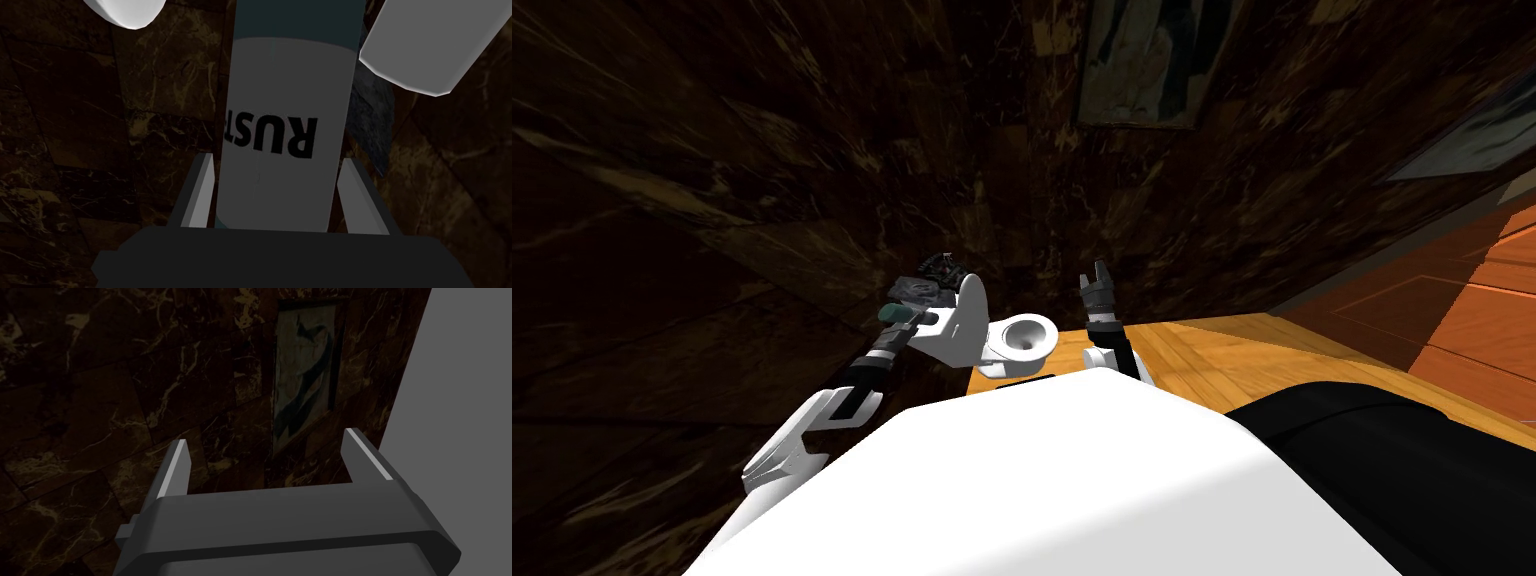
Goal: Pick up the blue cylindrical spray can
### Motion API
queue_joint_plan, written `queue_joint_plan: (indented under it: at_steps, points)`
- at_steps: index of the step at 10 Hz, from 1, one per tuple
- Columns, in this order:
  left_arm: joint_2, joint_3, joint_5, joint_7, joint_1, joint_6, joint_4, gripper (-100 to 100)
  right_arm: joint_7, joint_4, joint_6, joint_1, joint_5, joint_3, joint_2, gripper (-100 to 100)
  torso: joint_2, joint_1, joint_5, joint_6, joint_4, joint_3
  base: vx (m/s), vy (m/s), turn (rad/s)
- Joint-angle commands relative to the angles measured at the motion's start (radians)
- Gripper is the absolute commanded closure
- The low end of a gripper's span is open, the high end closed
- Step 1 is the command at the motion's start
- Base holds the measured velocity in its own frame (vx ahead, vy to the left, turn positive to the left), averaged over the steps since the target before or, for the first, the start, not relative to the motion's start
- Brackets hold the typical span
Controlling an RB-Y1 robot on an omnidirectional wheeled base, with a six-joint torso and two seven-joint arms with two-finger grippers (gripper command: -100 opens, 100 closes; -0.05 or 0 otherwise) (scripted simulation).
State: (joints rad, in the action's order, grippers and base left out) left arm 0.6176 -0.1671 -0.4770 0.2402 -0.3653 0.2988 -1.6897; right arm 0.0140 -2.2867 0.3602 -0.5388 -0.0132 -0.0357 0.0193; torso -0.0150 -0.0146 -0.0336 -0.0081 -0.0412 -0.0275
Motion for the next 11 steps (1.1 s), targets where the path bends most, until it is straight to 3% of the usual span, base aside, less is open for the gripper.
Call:
queue_joint_plan:
  at_steps: [1, 3, 4, 7, 9, 10, 11]
  points:
    - [0.002, -0.002, 0.003, 0.000, -0.050, -0.005, -0.050, 100, 0.000, 0.000, 0.000, 0.000, 0.000, 0.000, 0.000, 0, 0.000, 0.000, 0.000, 0.000, 0.000, 0.000, 0.069, 0.025, 0.007]
    - [0.002, -0.002, 0.003, 0.000, -0.072, -0.005, -0.104, 100, 0.000, 0.000, 0.000, 0.000, 0.000, 0.000, 0.000, 0, 0.004, 0.001, 0.000, 0.000, 0.001, 0.002, 0.003, 0.003, 0.006]
    - [0.000, -0.023, 0.024, 0.004, -0.115, -0.042, -0.132, 100, 0.000, 0.000, 0.000, 0.000, 0.000, 0.000, 0.000, 0, 0.007, 0.003, 0.001, 0.001, 0.002, 0.004, 0.099, 0.018, -0.047]
    - [0.000, -0.023, 0.024, 0.004, -0.205, -0.042, -0.222, 100, 0.000, 0.000, 0.000, 0.000, 0.000, 0.000, 0.000, 0, 0.003, 0.001, 0.001, 0.000, 0.001, 0.002, 0.062, 0.019, -0.002]
    - [0.000, -0.023, 0.024, 0.004, -0.218, -0.042, -0.271, 100, 0.000, 0.000, 0.000, 0.000, 0.000, 0.000, 0.000, 0, 0.008, 0.003, 0.002, 0.001, 0.003, 0.005, -0.015, -0.003, 0.003]
    - [-0.002, -0.044, 0.046, 0.007, -0.271, -0.078, -0.302, 100, 0.000, 0.000, 0.000, 0.000, 0.000, 0.000, 0.000, 0, 0.009, 0.004, 0.003, 0.002, 0.004, 0.006, 0.079, 0.009, -0.054]
    - [-0.002, -0.044, 0.046, 0.007, -0.299, -0.078, -0.330, 100, 0.000, 0.000, 0.000, 0.000, 0.000, 0.000, 0.000, 0, 0.005, 0.004, 0.003, 0.002, 0.003, 0.004, 0.125, 0.025, -0.011]
